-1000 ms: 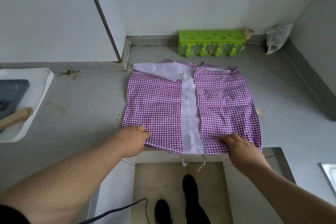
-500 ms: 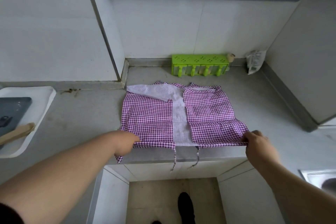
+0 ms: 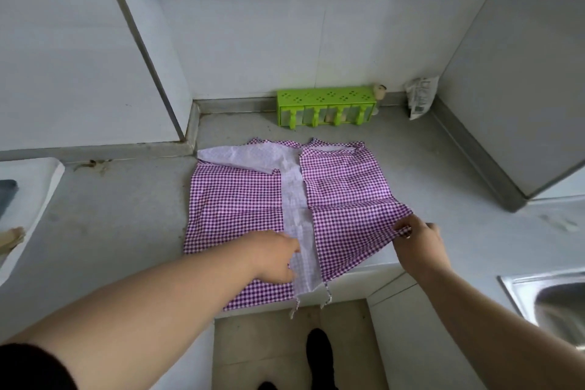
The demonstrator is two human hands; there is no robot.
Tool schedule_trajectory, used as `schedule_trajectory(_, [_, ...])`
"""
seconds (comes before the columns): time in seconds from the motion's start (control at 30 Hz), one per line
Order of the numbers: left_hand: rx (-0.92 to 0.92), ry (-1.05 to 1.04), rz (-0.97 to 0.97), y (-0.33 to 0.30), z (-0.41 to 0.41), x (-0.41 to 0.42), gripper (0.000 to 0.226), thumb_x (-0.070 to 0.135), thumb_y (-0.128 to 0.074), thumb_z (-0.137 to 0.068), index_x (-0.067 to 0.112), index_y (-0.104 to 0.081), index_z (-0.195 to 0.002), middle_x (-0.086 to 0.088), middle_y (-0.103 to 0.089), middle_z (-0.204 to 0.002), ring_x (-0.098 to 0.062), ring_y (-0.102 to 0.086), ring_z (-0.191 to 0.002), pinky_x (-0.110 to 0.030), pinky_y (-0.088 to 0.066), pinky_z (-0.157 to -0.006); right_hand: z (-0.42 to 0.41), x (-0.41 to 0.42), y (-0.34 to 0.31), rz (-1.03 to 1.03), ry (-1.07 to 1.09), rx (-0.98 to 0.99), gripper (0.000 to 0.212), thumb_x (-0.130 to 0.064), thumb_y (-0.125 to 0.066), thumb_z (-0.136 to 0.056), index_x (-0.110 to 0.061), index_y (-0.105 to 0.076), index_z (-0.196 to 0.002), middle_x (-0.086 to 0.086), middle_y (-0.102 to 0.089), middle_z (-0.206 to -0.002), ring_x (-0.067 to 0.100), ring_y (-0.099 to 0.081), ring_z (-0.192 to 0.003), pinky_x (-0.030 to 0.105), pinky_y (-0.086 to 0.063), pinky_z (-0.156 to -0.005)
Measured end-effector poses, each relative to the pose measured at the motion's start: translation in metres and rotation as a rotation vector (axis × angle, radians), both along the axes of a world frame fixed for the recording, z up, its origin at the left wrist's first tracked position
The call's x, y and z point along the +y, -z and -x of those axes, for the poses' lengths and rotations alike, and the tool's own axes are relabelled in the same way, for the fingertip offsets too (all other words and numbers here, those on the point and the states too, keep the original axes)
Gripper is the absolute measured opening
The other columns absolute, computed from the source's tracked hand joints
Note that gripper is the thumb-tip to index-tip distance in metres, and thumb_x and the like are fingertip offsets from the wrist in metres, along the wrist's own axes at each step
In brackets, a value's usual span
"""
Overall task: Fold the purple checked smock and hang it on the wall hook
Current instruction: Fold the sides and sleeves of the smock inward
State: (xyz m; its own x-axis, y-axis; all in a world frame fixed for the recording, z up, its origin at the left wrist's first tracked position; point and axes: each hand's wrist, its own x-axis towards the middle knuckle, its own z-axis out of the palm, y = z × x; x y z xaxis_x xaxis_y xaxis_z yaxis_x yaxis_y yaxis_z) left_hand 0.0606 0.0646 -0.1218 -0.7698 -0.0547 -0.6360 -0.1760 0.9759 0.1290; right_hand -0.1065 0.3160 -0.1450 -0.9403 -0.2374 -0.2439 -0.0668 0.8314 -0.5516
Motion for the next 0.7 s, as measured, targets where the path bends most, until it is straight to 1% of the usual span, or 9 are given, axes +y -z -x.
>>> schedule_trajectory(0.07, [0.07, 0.058, -0.033, 0.003, 0.026, 0.032, 0.074, 0.06, -0.057, -0.097, 0.027, -0.035, -0.16, -0.004, -0.042, -0.164, -0.029, -0.05, -0.142, -0.047, -0.05, -0.109, -0.003, -0.002, -0.001, 0.055, 0.012, 0.051, 0.038, -0.03, -0.065, -0.099, -0.025, -0.051, -0.133, 0.006, -0.058, -0.129, 0.025, -0.061, -0.104, 0.045, -0.059, -0.092])
schedule_trajectory(0.13, [0.143, 0.067, -0.06, 0.005, 0.051, 0.059, 0.075, 0.061, -0.056, -0.098, 0.023, -0.035, -0.159, -0.006, -0.045, -0.16, -0.031, -0.051, -0.139, -0.049, -0.051, -0.106, -0.006, -0.001, -0.003, 0.096, 0.011, 0.085, 0.042, -0.032, -0.072, -0.094, -0.027, -0.047, -0.126, -0.002, -0.063, -0.118, 0.019, -0.064, -0.096, 0.039, -0.061, -0.077])
schedule_trajectory(0.17, [0.175, 0.05, -0.072, 0.007, 0.064, 0.07, 0.074, 0.062, -0.056, -0.098, 0.021, -0.037, -0.156, -0.007, -0.048, -0.156, -0.031, -0.053, -0.135, -0.048, -0.053, -0.102, -0.005, 0.0, -0.004, 0.099, 0.002, 0.1, 0.042, -0.033, -0.074, -0.092, -0.028, -0.045, -0.122, -0.006, -0.063, -0.112, 0.016, -0.064, -0.09, 0.034, -0.058, -0.069])
schedule_trajectory(0.27, [0.264, 0.02, -0.066, 0.009, 0.092, 0.093, 0.055, 0.062, -0.057, -0.097, 0.021, -0.053, -0.133, -0.005, -0.062, -0.126, -0.028, -0.063, -0.107, -0.042, -0.057, -0.084, -0.002, 0.002, -0.006, 0.056, -0.093, 0.109, 0.035, -0.032, -0.073, -0.092, -0.029, -0.048, -0.115, -0.013, -0.061, -0.101, 0.007, -0.059, -0.08, 0.02, -0.042, -0.057])
schedule_trajectory(0.37, [0.294, 0.019, -0.018, 0.012, 0.114, 0.106, 0.035, 0.054, -0.051, -0.103, 0.023, -0.063, -0.114, 0.001, -0.066, -0.1, -0.021, -0.065, -0.086, -0.038, -0.057, -0.07, 0.003, 0.008, -0.006, 0.021, -0.206, 0.07, 0.025, -0.03, -0.07, -0.091, -0.031, -0.052, -0.108, -0.018, -0.059, -0.094, -0.002, -0.054, -0.077, 0.015, -0.038, -0.059])
schedule_trajectory(0.47, [0.308, 0.036, -0.004, 0.018, 0.129, 0.113, 0.029, 0.044, -0.047, -0.107, 0.024, -0.067, -0.102, 0.002, -0.065, -0.086, -0.019, -0.063, -0.077, -0.034, -0.046, -0.06, 0.013, 0.022, -0.002, 0.026, -0.309, 0.089, 0.023, -0.035, -0.069, -0.092, -0.033, -0.055, -0.11, -0.02, -0.058, -0.095, 0.001, -0.056, -0.08, 0.014, -0.04, -0.065])
schedule_trajectory(0.53, [0.32, 0.071, 0.016, 0.021, 0.131, 0.113, 0.031, 0.043, -0.046, -0.108, 0.023, -0.068, -0.098, 0.001, -0.065, -0.083, -0.02, -0.063, -0.075, -0.033, -0.043, -0.059, 0.019, 0.028, -0.002, 0.024, -0.384, 0.071, 0.017, -0.039, -0.067, -0.095, -0.035, -0.054, -0.105, -0.02, -0.058, -0.093, 0.005, -0.058, -0.081, 0.016, -0.041, -0.067])
schedule_trajectory(0.6, [0.295, 0.113, 0.049, 0.025, 0.134, 0.112, 0.032, 0.041, -0.046, -0.108, 0.021, -0.068, -0.098, 0.0, -0.065, -0.084, -0.021, -0.063, -0.076, -0.034, -0.045, -0.061, 0.027, 0.032, -0.004, 0.002, -0.437, -0.002, 0.013, -0.041, -0.065, -0.097, -0.031, -0.056, -0.097, -0.018, -0.06, -0.09, 0.007, -0.059, -0.08, 0.019, -0.044, -0.066])
schedule_trajectory(0.7, [0.261, 0.143, 0.063, 0.029, 0.135, 0.109, 0.034, 0.04, -0.045, -0.108, 0.018, -0.07, -0.101, -0.003, -0.066, -0.088, -0.026, -0.064, -0.081, -0.038, -0.051, -0.068, 0.04, 0.039, -0.003, -0.001, -0.388, -0.137, 0.014, -0.038, -0.063, -0.099, -0.024, -0.061, -0.096, -0.009, -0.064, -0.09, 0.01, -0.06, -0.081, 0.028, -0.049, -0.071])
